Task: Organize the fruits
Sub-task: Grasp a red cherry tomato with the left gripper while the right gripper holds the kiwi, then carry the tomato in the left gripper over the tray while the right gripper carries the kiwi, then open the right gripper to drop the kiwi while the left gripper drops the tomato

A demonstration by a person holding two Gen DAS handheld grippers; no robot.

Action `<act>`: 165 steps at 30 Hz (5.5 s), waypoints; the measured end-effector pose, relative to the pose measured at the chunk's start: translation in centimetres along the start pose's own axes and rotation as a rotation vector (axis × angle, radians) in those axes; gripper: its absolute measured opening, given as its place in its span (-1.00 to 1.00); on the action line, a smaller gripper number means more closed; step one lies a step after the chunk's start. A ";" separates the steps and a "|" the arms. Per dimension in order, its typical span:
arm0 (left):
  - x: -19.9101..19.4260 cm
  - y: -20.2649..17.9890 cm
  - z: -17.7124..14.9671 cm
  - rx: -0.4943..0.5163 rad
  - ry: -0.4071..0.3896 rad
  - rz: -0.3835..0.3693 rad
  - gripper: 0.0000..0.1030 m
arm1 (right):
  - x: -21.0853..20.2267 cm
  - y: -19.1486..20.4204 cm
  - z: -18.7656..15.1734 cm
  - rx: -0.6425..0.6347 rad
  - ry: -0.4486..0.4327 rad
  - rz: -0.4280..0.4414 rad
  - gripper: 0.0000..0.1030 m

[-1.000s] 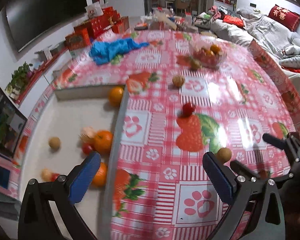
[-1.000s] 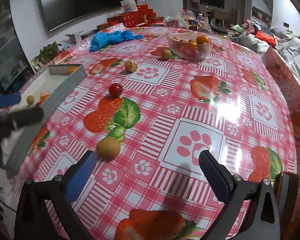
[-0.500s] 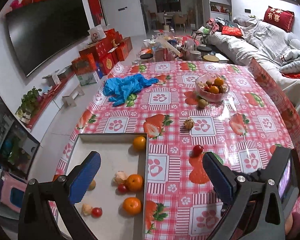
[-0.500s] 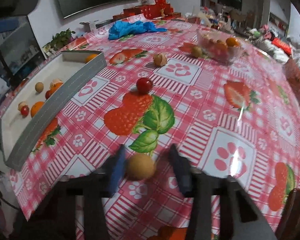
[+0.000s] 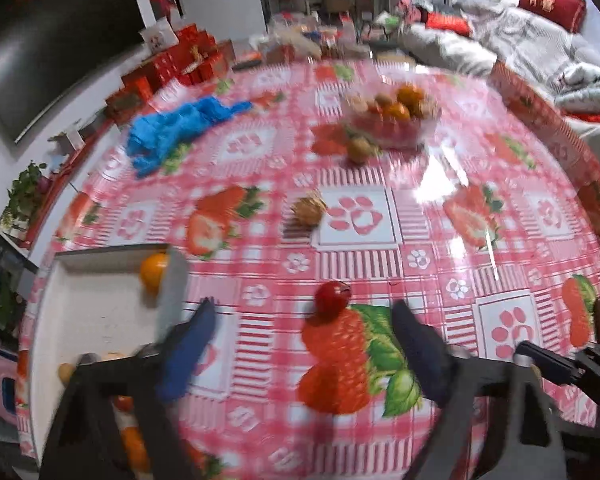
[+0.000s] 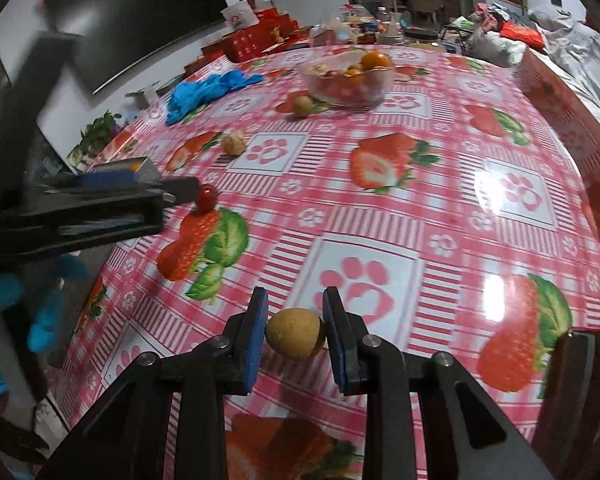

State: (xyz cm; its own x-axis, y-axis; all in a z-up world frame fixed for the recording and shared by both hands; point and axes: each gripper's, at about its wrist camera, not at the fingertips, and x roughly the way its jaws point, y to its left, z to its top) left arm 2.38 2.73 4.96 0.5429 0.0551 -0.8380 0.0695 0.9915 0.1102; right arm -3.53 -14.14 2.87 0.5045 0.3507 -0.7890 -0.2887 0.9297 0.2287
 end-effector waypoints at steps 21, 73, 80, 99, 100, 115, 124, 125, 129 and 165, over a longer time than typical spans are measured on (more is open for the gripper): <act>4.0 -1.0 0.1 -0.078 0.067 -0.084 -0.26 | -0.5 -1.8 -0.4 0.064 0.003 0.003 -0.40; 2.3 0.8 -1.5 -0.103 0.017 -0.110 -0.50 | -1.5 -1.5 -1.2 0.081 0.029 -0.003 -0.40; -2.1 2.8 -3.2 -0.134 -0.035 -0.143 -0.50 | -1.6 0.1 -0.9 0.069 0.033 0.025 -0.40; -8.2 13.7 -8.7 -0.254 -0.109 -0.042 -0.50 | -0.5 10.7 2.2 -0.067 0.062 0.134 -0.40; -8.2 14.4 -9.1 -0.269 -0.108 -0.035 -0.50 | -0.5 11.5 2.4 -0.079 0.061 0.139 -0.40; -7.0 19.7 -11.1 -0.362 -0.086 0.044 -0.50 | 1.7 21.3 7.2 -0.216 0.099 0.227 -0.40; -6.2 21.1 -10.9 -0.381 -0.073 0.064 -0.50 | 4.0 25.8 10.0 -0.279 0.119 0.253 -0.40; -6.1 21.2 -10.8 -0.382 -0.071 0.068 -0.50 | 4.5 26.0 9.9 -0.283 0.131 0.253 -0.40; -5.4 21.6 -10.9 -0.387 -0.056 0.076 -0.50 | 7.0 26.3 8.8 -0.286 0.193 0.246 -0.40; -6.3 19.1 -12.8 -0.344 -0.065 0.088 1.00 | 6.8 25.6 6.3 -0.374 0.250 0.133 1.00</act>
State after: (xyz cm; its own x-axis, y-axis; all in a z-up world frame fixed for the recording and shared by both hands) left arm -10.42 22.83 5.54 0.5868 0.1459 -0.7965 -0.2603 0.9654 -0.0149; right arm -2.37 12.74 6.99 0.2447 0.3839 -0.8904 -0.6343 0.7579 0.1525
